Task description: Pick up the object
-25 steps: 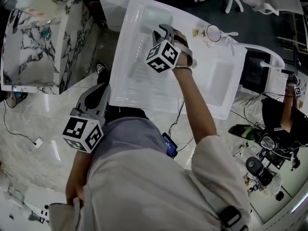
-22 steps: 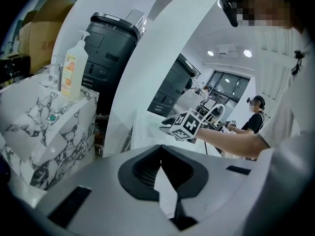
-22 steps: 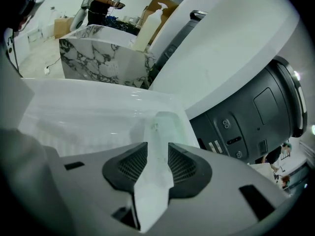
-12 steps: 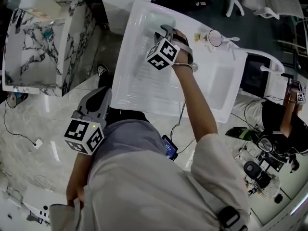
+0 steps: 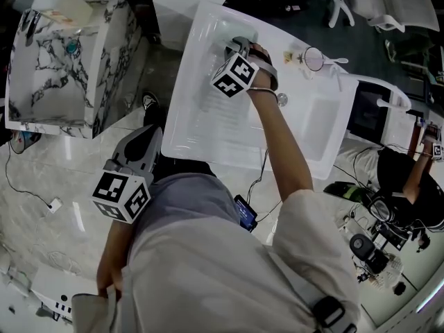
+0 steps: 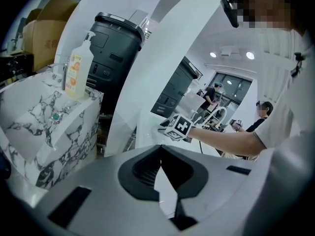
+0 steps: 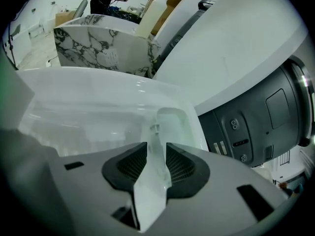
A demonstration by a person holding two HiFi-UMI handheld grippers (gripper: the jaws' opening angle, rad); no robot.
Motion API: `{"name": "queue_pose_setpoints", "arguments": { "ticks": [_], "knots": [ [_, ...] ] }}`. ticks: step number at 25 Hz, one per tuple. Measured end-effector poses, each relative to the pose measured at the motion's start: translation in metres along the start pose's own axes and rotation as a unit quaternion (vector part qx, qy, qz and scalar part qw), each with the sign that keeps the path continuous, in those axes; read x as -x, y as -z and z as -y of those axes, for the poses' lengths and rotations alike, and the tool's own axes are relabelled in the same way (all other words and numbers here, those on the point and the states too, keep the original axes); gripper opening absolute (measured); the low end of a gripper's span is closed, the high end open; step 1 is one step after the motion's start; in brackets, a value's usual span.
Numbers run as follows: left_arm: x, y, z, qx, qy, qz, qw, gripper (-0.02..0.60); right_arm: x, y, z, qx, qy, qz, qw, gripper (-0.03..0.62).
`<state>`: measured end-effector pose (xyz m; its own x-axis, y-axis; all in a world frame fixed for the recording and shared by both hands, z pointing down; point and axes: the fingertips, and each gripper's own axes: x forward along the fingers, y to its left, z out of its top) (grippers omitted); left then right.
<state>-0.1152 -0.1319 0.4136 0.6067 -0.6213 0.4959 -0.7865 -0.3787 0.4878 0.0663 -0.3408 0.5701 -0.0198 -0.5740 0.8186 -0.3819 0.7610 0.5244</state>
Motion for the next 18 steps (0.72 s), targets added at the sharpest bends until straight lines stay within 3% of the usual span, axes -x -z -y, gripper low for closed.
{"name": "queue_pose_setpoints", "arguments": {
  "ticks": [18],
  "knots": [
    [0.0002, -0.0020, -0.0013, 0.006, -0.002, 0.008, 1.0000, 0.006, -0.0051, -0.0001, -0.0044, 0.018, -0.008, 0.000, 1.000, 0.092]
  ]
}}
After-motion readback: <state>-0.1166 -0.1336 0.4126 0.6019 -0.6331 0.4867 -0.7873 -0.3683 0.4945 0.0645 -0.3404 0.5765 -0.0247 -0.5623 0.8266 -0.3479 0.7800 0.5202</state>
